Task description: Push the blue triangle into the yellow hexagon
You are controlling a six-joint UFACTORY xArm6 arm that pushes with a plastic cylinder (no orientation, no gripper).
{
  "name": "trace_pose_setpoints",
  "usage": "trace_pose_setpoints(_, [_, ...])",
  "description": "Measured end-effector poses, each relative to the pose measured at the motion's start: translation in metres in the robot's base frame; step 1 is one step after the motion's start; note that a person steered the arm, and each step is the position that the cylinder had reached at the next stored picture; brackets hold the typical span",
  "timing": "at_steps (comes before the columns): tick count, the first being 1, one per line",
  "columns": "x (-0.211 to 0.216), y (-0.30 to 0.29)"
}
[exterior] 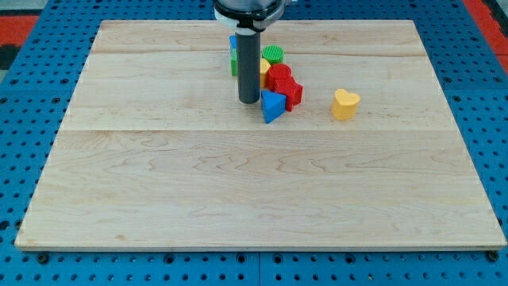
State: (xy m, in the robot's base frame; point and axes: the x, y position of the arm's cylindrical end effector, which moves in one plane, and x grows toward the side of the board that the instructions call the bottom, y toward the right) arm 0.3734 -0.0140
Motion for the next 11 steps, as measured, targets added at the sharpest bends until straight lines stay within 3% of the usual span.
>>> trace_pose_setpoints(1, [0.017, -0.046])
trace_pose_setpoints(2, [0.078, -0.056])
trace_pose_setpoints(3, [0.126, 0.021])
trace_pose_setpoints(4, [0.105, 0.064])
trace_pose_setpoints(5, [0.054, 0.061])
trace_pose_setpoints(6, [0.032, 0.034])
trace_pose_setpoints(9, [0.035, -0.026])
trace_pose_setpoints(11, [0.009, 0.022])
